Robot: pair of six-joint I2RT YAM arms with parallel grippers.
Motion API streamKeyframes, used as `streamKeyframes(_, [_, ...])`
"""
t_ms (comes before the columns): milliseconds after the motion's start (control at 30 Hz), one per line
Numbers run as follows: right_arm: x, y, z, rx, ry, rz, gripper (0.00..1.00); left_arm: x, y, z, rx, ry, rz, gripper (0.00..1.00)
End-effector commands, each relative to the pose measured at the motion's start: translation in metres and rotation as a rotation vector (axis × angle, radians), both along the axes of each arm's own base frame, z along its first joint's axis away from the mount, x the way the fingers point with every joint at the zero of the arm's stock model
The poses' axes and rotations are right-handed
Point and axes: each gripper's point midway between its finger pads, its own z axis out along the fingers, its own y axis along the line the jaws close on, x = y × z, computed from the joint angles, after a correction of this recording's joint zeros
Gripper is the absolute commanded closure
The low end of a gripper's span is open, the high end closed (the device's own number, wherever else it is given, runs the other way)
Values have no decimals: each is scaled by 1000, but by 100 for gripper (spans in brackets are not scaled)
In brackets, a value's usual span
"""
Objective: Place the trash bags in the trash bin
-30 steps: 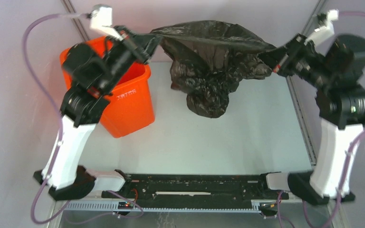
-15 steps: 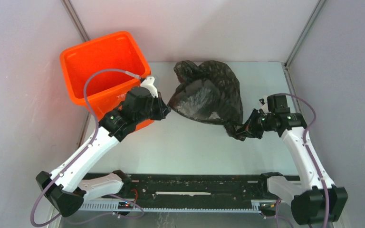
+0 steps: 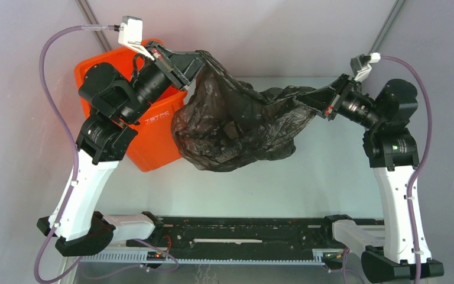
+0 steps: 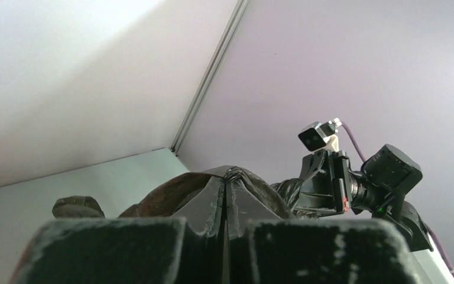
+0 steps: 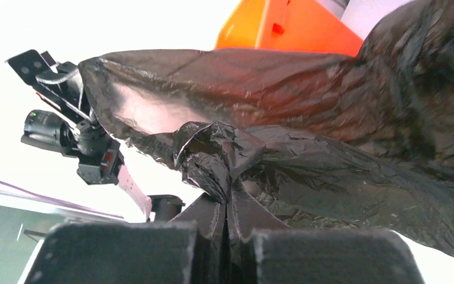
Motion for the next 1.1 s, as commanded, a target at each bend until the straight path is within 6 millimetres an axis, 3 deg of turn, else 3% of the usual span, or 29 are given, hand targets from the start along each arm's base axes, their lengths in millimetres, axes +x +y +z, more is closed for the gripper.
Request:
streamKeyframes(0, [-4, -17, 6, 54, 34, -32, 100, 10, 1, -20, 44, 41, 35, 86])
streamKeyframes(100, [-3, -30, -5, 51, 75, -70, 100, 8, 17, -29, 76, 45, 102, 49])
streamKeyframes(167, [-2, -39, -13, 40, 103, -109, 100, 9, 40, -36, 100, 52, 206, 24])
streamKeyframes(233, [0, -47, -20, 37, 139, -145, 100, 8, 62, -46, 135, 74, 295, 9])
streamKeyframes(333, [6, -54, -25, 51, 181, -175, 100, -2, 85, -73, 215, 146, 357, 0])
streamKeyframes(567, [36, -71, -26, 90, 221, -254, 100, -60, 100, -148, 277, 280, 242, 0])
streamKeyframes(667, [48, -72, -20, 95, 221, -239, 100, -89, 77, -179, 221, 282, 46, 0])
streamKeyframes(733, [55, -74, -16, 80, 213, -245, 100, -103, 49, -222, 215, 342, -129, 0])
streamKeyframes(800, [61, -74, -11, 64, 202, -242, 100, -112, 31, -243, 212, 362, -225, 0])
streamKeyframes(867, [67, -73, -7, 57, 195, -234, 100, -122, 15, -244, 243, 308, -299, 0])
streamKeyframes(967, [77, -73, -8, 49, 198, -236, 100, -140, -14, -230, 287, 179, -412, 0])
streamKeyframes(1067, [86, -71, -8, 48, 201, -238, 100, -151, -54, -232, 331, 123, -532, 0])
